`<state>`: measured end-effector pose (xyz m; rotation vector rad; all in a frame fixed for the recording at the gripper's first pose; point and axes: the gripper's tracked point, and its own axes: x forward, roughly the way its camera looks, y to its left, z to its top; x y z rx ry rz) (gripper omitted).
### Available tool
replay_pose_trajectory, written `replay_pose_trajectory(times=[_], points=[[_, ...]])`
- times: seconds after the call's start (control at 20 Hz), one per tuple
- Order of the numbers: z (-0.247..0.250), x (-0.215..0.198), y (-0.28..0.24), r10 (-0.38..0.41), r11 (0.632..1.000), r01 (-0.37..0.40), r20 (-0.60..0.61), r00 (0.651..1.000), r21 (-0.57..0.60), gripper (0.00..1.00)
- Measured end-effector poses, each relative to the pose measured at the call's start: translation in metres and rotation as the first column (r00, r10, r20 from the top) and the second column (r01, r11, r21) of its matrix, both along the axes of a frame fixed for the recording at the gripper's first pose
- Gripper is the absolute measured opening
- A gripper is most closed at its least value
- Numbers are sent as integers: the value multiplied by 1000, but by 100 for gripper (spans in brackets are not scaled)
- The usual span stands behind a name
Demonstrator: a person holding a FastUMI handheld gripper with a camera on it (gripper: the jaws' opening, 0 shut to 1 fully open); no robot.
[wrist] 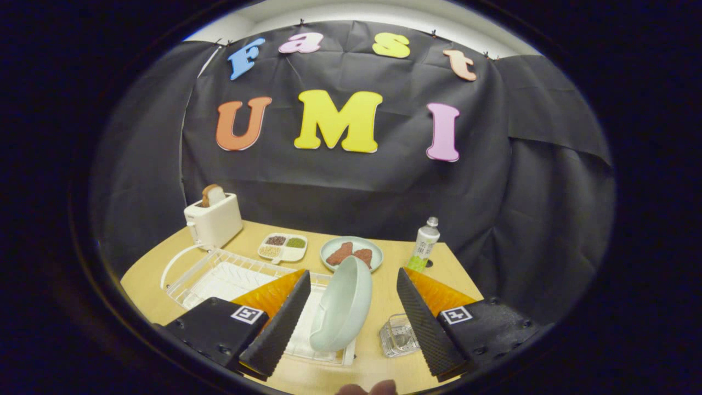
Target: Take the plate from the dish rack, then take the spoon from the basket and place it into the plate.
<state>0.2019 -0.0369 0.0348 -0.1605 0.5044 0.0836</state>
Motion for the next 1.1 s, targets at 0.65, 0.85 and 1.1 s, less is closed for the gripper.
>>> replay_pose_trajectory(times=[0.65,0.85,1.1], points=[[-69,48,-3,-74,993,105,-444,893,47,99],[-73,50,1,-95,992,124,-453,887,35,82],[-68,51,-3,-157,986,167,-426,891,-14,49]])
